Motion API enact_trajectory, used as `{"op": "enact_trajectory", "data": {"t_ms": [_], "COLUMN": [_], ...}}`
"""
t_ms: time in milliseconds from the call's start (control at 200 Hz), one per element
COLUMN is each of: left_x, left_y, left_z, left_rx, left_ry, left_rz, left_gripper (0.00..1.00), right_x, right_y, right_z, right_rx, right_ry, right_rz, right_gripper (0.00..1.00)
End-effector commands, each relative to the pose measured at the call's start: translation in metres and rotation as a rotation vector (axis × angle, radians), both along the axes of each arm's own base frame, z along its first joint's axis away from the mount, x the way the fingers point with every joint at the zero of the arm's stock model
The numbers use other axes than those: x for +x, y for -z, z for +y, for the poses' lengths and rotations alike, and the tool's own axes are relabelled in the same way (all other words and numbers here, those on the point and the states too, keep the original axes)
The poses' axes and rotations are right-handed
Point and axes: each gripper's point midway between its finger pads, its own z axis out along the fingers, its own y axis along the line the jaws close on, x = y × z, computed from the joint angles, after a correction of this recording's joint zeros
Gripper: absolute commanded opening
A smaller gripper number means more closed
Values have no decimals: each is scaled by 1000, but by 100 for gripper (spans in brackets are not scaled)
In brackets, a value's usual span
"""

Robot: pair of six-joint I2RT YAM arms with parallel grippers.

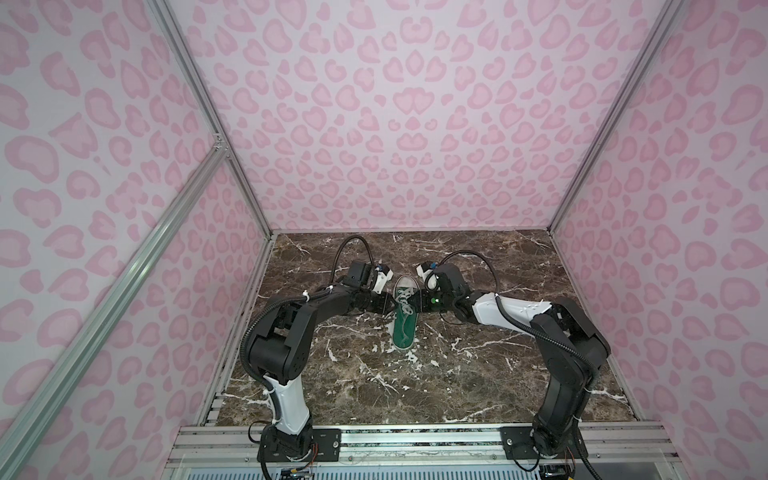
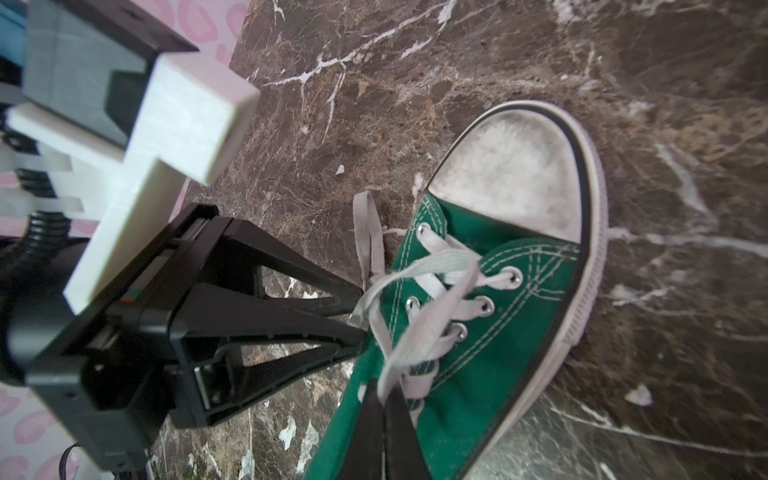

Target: Tie the shoes

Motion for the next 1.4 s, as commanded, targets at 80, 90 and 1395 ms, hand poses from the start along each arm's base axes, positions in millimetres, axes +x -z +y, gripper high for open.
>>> {"op": "enact_trajectory", "data": {"t_ms": [80,90,1395], "left_x": [0,0,-90], "left_y": [-6,-6,4], "left_z": [1,1,40], "left_rx": [-8,-5,210], "left_ry": [7,6,73], "left_rz": [-31,-33,71], "left_gripper": [10,9,3], "right_x": [0,0,24], "right_y": [3,3,27], "right_z": [1,1,-5], "right_rx": [-4,-5,-65], "right_ry": [-7,-8,104], "right_rz": [11,11,133], "right_gripper": [0,0,7]}}
